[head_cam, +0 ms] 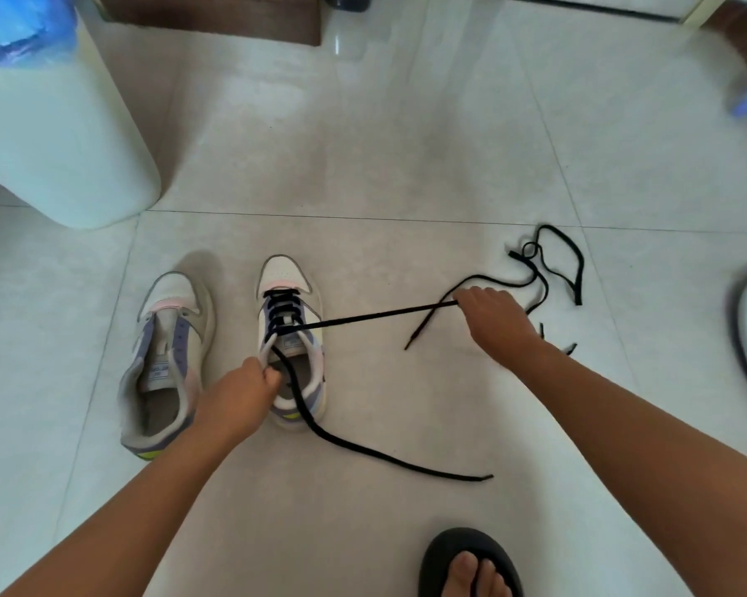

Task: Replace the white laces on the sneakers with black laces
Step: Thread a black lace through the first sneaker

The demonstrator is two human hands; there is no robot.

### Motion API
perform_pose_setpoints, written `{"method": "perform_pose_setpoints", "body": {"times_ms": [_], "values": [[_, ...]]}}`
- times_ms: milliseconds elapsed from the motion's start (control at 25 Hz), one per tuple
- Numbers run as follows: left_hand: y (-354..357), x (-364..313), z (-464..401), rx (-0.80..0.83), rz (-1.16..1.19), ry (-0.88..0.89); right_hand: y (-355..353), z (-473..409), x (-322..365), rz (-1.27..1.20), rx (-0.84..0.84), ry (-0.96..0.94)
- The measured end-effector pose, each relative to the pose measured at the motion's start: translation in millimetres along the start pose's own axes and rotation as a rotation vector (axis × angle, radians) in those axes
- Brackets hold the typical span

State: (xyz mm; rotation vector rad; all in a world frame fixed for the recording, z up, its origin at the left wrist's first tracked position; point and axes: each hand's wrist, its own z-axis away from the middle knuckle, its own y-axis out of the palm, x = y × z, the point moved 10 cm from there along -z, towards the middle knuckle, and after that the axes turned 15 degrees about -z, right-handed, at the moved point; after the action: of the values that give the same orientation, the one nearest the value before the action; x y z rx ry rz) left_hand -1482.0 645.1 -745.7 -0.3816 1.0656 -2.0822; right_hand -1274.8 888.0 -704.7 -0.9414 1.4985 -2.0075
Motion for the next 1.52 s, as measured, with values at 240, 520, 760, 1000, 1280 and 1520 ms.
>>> {"method": "perform_pose_setpoints", "body": {"times_ms": [240,520,760,1000,1280,1520], "values": [[2,0,1,0.005,0.013,0.008,-37,72,-171,-0.204,-0.178,0.686],[-5,-4,1,-0.024,-0.01,0.035,-59,129,-252,-0.621,-0.381,1.038],[-2,2,-1,0.037,-0.075,-0.003,16,132,-184,-1.006,0.183,1.148],[-18,-10,12,0.015,-0.186,0.002,96,86,-12,-1.58,0.355,1.059],[-64,-45,14,-0.381,-0.092,0.167,64,-7,117,-1.763,0.181,0.702],[-54,-30,0,-0.426,0.096,0.163,51,-23,137,-1.46,0.063,0.508]]}}
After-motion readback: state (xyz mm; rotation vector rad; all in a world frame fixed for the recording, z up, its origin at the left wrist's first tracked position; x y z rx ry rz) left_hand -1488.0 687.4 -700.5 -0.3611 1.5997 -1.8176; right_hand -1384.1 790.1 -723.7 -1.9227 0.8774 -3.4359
